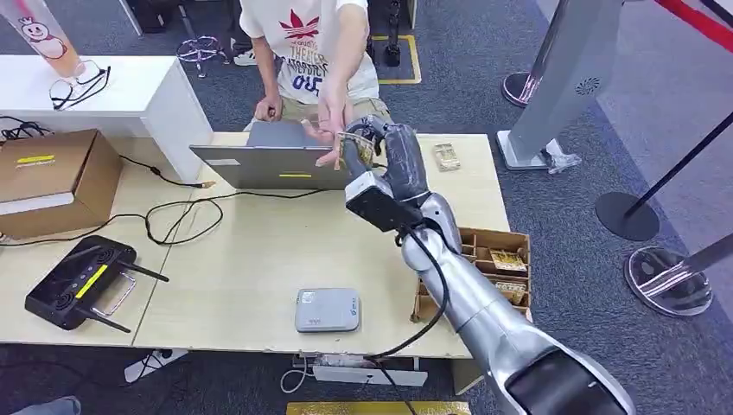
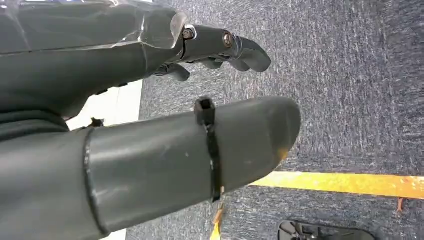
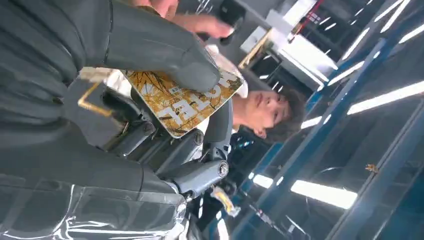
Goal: Pass the card to the sensor for recognition and then transmit it.
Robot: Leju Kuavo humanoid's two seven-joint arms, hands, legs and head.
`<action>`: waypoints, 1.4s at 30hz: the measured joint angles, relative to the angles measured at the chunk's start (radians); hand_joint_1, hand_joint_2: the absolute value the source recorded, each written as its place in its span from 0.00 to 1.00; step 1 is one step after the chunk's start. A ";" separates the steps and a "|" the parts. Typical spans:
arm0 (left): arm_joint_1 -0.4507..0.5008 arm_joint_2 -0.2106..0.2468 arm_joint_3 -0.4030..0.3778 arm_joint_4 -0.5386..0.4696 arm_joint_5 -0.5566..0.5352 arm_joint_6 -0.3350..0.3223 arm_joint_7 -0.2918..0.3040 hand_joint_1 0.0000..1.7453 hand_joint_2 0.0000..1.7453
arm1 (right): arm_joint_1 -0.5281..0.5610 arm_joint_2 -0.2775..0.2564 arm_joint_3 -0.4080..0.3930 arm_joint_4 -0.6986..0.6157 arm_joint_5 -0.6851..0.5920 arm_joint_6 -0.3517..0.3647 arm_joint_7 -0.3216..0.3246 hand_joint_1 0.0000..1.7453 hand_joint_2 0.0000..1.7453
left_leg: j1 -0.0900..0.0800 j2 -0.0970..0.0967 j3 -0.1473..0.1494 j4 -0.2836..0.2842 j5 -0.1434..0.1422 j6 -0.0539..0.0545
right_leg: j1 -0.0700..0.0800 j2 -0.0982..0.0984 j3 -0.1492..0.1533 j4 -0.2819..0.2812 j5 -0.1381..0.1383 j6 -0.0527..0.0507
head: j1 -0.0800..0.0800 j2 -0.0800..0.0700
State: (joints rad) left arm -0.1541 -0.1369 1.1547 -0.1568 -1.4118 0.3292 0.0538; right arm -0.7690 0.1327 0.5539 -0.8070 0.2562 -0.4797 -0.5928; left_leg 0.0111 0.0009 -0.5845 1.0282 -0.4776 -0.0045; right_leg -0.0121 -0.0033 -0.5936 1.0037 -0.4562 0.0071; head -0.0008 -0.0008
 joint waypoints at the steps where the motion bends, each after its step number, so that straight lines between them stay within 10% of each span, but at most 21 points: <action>1: 0.000 0.000 0.000 0.000 0.000 -0.001 0.000 0.00 0.00 | -0.008 0.002 0.001 0.011 0.010 -0.015 0.000 1.00 1.00 | 0.000 0.000 0.000 0.000 0.000 0.000 | 0.000 0.000 0.000 0.000 0.000 0.000 | 0.000 0.000; 14: 0.007 0.000 0.000 0.000 0.025 0.011 -0.004 0.00 0.00 | -0.035 0.049 0.013 0.122 0.115 -0.200 -0.015 0.97 1.00 | 0.000 0.000 0.000 0.000 0.000 0.000 | 0.000 0.000 0.000 0.000 0.000 0.000 | 0.000 0.000; 15: 0.009 0.000 0.000 0.000 0.027 0.013 -0.005 0.00 0.00 | -0.036 0.053 0.013 0.128 0.115 -0.200 -0.015 0.17 1.00 | 0.000 0.000 0.000 0.000 0.000 0.000 | 0.000 0.000 0.000 0.000 0.000 0.000 | 0.000 0.000; 16: 0.011 0.000 0.000 0.000 0.029 0.014 -0.006 0.00 0.00 | -0.036 0.057 0.014 0.133 0.115 -0.200 -0.015 0.01 1.00 | 0.000 0.000 0.000 0.000 0.000 0.000 | 0.000 0.000 0.000 0.000 0.000 0.000 | 0.000 0.000; 32: 0.028 0.000 0.000 0.000 0.036 0.017 -0.029 0.00 0.00 | -0.034 0.075 0.023 0.169 0.084 -0.140 -0.023 0.00 1.00 | 0.000 0.000 0.000 0.000 0.000 0.000 | 0.000 0.000 0.000 0.000 0.000 0.000 | 0.000 0.000; 42: 0.030 0.000 0.000 0.000 0.052 0.017 -0.030 0.00 0.00 | 0.073 0.057 -0.010 -0.038 -0.135 0.025 0.005 0.00 1.00 | 0.000 0.000 0.000 0.000 0.000 0.000 | 0.000 0.000 -0.001 0.000 0.000 0.000 | 0.000 0.000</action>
State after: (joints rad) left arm -0.1238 -0.1369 1.1547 -0.1568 -1.3596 0.3460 0.0233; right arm -0.6959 0.1896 0.5440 -0.8447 0.1212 -0.4550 -0.5878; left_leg 0.0112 0.0008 -0.5847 1.0282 -0.4779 -0.0048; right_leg -0.0121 -0.0037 -0.5943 1.0037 -0.4567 0.0074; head -0.0008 -0.0008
